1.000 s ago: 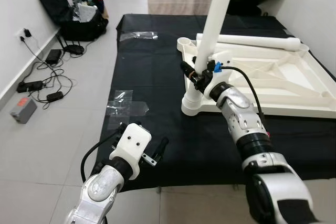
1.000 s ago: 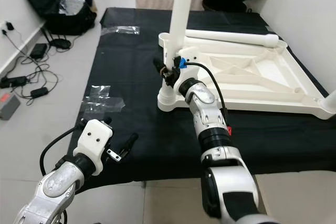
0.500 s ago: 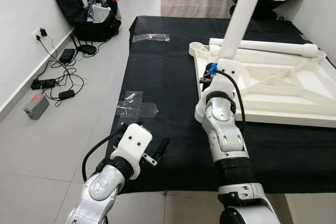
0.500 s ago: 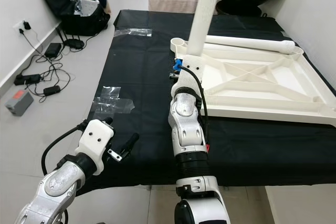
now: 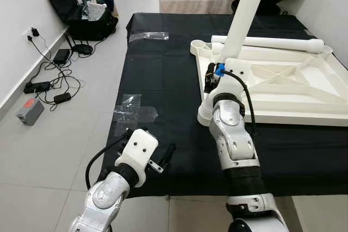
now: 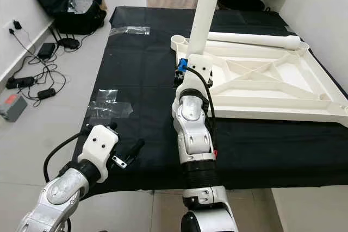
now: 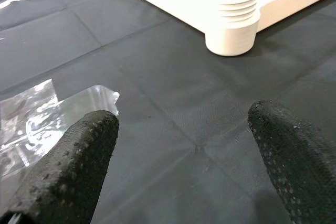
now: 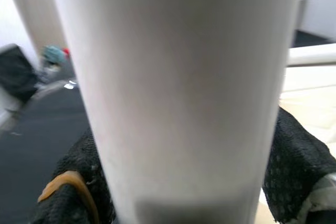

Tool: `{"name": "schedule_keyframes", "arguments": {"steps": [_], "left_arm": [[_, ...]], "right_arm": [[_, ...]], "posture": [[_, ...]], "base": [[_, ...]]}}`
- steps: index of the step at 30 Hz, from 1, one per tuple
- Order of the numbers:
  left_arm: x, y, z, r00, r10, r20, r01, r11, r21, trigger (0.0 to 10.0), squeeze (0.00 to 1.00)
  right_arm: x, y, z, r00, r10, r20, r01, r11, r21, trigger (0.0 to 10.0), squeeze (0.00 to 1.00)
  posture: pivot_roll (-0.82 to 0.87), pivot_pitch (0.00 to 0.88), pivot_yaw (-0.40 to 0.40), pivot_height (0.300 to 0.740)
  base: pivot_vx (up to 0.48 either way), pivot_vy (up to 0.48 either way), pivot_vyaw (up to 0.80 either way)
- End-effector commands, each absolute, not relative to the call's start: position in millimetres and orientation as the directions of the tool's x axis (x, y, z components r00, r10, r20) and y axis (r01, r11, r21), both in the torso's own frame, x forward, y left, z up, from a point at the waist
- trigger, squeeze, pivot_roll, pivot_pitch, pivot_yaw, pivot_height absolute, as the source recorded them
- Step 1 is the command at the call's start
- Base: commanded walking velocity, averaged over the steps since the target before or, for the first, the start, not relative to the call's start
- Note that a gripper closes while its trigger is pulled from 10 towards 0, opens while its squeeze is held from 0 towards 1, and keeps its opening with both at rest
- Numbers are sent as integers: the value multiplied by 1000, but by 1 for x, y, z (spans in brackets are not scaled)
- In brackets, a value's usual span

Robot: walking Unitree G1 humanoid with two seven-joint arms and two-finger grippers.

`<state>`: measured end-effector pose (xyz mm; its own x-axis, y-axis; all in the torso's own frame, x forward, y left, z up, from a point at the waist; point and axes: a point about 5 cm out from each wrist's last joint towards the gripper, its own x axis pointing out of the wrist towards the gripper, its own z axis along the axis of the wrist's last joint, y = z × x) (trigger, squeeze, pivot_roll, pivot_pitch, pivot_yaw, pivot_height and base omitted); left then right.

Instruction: Building children table

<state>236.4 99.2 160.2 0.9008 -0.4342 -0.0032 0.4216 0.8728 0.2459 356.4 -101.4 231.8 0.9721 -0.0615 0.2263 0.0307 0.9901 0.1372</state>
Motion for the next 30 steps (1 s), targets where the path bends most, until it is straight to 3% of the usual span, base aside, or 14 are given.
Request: {"name": "schedule_keyframes", "arguments": {"steps": [1,3,4,7,12,22,23,25,27,30], "left_arm": [[236,97,156,898,-440,-16,431,871,237,10000,0],[236,98,156,898,-440,-16,431,871,237,10000,0],[236,98,156,898,-440,-16,431,871,237,10000,0],[236,98,156,898,-440,-16,431,871,236,10000,0],[235,97,155,897,-443,-18,434,870,235,10000,0],[233,95,156,893,-450,-16,441,867,233,10000,0],[233,95,156,893,-450,-16,441,867,234,10000,0],[233,95,156,893,-450,-16,441,867,234,10000,0],[231,94,155,892,-452,-19,443,866,233,10000,0],[231,95,154,895,-446,-28,440,869,225,10000,0]], "right_arm": [[355,-92,222,976,43,214,-80,982,169,10000,0],[357,-91,218,941,257,222,-294,943,156,10000,0],[357,-91,218,941,257,222,-294,943,156,10000,0],[357,-101,209,845,502,187,-525,845,104,10000,0],[366,-117,206,767,625,146,-639,763,97,10000,0],[383,-115,225,612,778,141,-789,612,46,10000,0],[385,-114,235,534,832,151,-845,532,58,10000,0],[385,-114,235,534,832,151,-845,532,58,10000,0],[386,-115,244,447,883,146,-895,443,59,10000,0],[388,-118,248,445,884,146,-895,442,52,10000,0]], "posture": [[105,148,-45,740],[103,146,-43,740],[103,146,-43,740],[106,142,-44,740],[112,138,-48,740],[126,133,-53,740],[132,135,-57,740],[132,135,-57,740],[134,139,-61,740],[134,142,-61,740]], "base": [[0,0,0],[0,0,0],[0,0,0],[0,0,0],[0,0,0],[0,0,0],[0,0,0],[0,0,0],[0,0,0],[0,0,0]]}}
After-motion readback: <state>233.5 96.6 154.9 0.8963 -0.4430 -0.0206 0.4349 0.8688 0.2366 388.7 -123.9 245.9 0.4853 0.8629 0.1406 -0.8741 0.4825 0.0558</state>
